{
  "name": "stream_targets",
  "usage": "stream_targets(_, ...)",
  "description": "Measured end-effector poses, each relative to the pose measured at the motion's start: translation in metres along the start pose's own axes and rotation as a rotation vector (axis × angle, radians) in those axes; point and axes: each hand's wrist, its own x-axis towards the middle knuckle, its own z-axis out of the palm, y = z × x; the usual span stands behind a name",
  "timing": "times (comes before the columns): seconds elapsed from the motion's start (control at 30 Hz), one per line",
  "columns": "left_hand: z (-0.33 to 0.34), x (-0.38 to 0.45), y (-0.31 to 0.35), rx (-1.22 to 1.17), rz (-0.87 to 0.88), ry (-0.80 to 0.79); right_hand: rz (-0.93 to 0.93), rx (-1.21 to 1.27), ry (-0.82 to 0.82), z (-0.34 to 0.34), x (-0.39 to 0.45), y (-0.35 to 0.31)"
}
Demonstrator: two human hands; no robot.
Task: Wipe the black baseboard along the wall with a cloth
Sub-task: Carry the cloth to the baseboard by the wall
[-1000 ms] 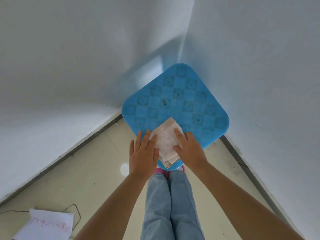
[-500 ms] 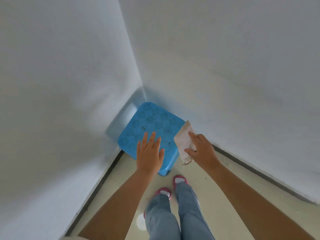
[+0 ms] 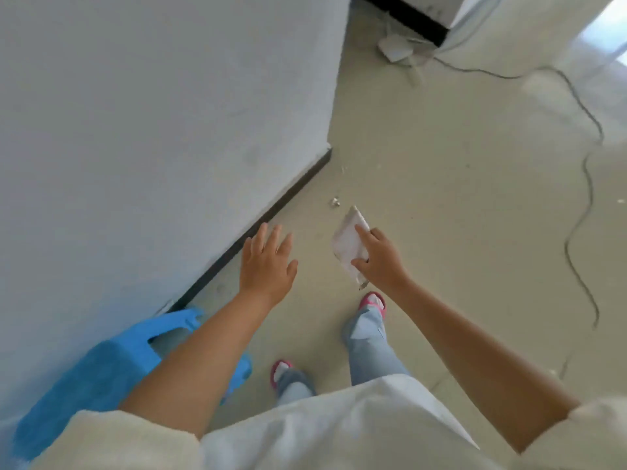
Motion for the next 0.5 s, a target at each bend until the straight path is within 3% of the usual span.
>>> stream_targets(0.2, 0.011, 0.121, 0.21, 0.149, 0.403, -0.126, 0.387, 0.189, 0.207, -0.092, -0.029, 0.17)
stream_targets(0.37, 0.017, 0.185, 0.367, 0.239, 0.579, -0.186, 0.574, 0.26, 0.273, -0.168, -0.04, 0.275)
stream_targets(0.5, 0.0, 0.242, 0.453, 0.301, 0.67, -0.174, 0.649, 0.256, 0.341, -0.234, -0.021, 0.335)
